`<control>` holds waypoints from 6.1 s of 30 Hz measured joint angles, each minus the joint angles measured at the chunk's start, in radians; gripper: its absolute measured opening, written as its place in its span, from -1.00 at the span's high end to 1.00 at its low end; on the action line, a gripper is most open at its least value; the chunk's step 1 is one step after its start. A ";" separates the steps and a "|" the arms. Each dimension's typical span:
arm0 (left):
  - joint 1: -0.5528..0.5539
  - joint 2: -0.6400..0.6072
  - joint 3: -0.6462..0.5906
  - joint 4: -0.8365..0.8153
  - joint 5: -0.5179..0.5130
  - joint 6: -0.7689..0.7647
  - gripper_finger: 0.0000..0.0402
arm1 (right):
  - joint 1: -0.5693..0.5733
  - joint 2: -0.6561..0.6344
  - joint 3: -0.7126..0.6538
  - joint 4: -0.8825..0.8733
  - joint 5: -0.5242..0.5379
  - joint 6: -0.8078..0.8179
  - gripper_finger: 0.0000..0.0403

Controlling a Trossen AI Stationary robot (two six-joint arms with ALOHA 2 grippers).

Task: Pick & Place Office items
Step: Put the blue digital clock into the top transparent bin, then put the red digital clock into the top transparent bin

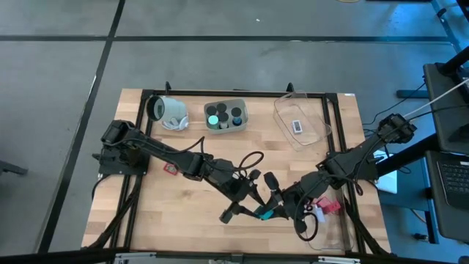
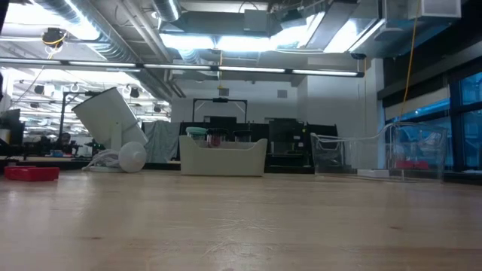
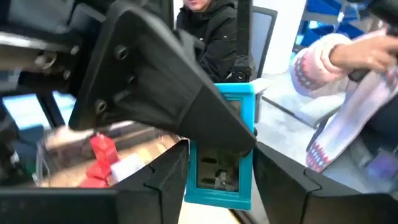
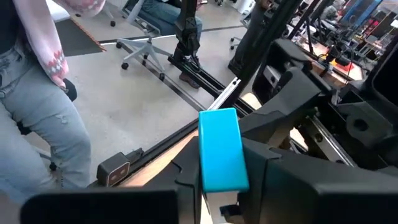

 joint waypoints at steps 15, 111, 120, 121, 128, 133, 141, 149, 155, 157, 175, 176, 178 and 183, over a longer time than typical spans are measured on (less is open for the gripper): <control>0.072 -0.061 0.000 -0.114 0.020 -0.210 -0.47 | -0.013 -0.086 0.000 -0.163 0.064 0.268 0.70; -0.265 -0.197 -0.086 -1.496 -0.635 -0.638 -0.47 | -1.184 -0.071 -0.084 -0.916 0.080 0.698 -0.47; -0.197 -0.197 -0.448 -1.447 -0.392 -0.530 -0.47 | -1.095 -0.254 -0.084 -0.924 0.067 0.742 -0.47; -0.184 -0.197 -0.489 -1.414 -0.369 -0.511 -0.47 | -1.086 -0.268 -0.084 -0.923 0.059 0.758 -0.47; -0.109 -0.197 -0.650 -1.257 -0.386 -0.379 -0.47 | -1.050 -0.317 -0.084 -0.924 0.050 0.817 -0.47; -0.066 -0.197 -0.670 -1.224 -0.440 -0.275 -0.47 | -1.043 -0.316 -0.084 -0.924 0.050 0.830 -0.47; 0.017 -0.208 -0.719 -1.141 -0.364 -0.197 -0.43 | -1.043 -0.315 -0.084 -0.924 0.052 0.837 -0.47; 0.056 -0.216 -0.723 -1.120 -0.278 -0.196 0.00 | -1.030 -0.315 -0.084 -0.923 0.052 0.832 -0.47; 0.055 -0.216 -0.716 -1.123 -0.272 -0.244 0.26 | -1.003 -0.315 -0.084 -0.924 0.049 0.838 -0.47; 0.055 -0.213 -0.700 -1.120 -0.274 -0.272 0.26 | -0.994 -0.315 -0.084 -0.924 0.030 0.837 -0.47; 0.004 -0.394 -0.503 -0.360 -0.241 -0.298 0.26 | -0.678 -0.314 -0.084 -0.796 -0.055 0.693 -0.47; 0.001 -0.396 -0.503 -0.297 -0.233 -0.284 0.26 | -0.642 -0.314 -0.084 -0.768 -0.055 0.673 -0.47; -0.009 -0.392 -0.503 -0.174 -0.218 -0.258 0.26 | -0.569 -0.314 -0.084 -0.709 -0.055 0.628 -0.47; -0.029 -0.356 -0.504 0.028 -0.189 -0.170 0.26 | -0.396 -0.314 -0.084 -0.527 -0.056 0.483 -0.47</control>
